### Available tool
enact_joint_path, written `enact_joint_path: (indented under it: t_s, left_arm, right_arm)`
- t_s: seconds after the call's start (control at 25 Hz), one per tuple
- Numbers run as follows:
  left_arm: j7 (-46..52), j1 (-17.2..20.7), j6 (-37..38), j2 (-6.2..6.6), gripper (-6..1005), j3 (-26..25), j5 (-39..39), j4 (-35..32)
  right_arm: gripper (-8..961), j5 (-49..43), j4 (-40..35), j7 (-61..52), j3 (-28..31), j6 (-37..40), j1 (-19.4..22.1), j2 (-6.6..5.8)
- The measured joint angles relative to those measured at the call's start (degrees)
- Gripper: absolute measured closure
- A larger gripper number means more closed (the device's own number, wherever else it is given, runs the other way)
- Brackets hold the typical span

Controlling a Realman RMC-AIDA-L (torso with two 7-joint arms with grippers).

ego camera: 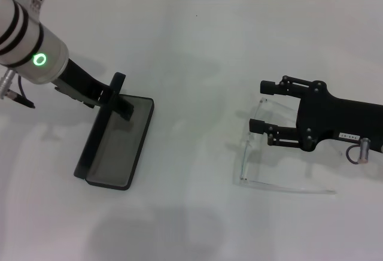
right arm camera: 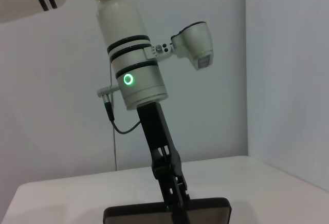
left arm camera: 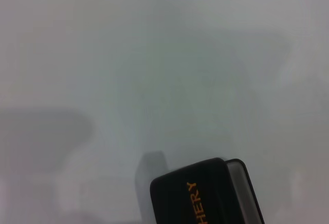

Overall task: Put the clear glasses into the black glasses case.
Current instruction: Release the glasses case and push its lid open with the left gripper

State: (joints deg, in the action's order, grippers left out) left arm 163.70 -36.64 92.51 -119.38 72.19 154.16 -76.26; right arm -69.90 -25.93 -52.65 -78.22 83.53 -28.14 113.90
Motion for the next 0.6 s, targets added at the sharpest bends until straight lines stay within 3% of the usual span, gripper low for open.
enact_joint_path:
  t_s: [0.36,0.6]
  left_arm:
    - [-2.1,-0.1,-0.1,-0.05,315,0.2,0.1,0.8]
    - [-2.6,-0.1,-0.1,-0.04,496,0.4,0.4,1.0]
  right_arm:
    - [203,0.3,-0.2,0.1,0.1,0.1,-0.1,0.07]
    - [203,0.4,-0.6,0.1,0.2,0.2,0.1,0.44]
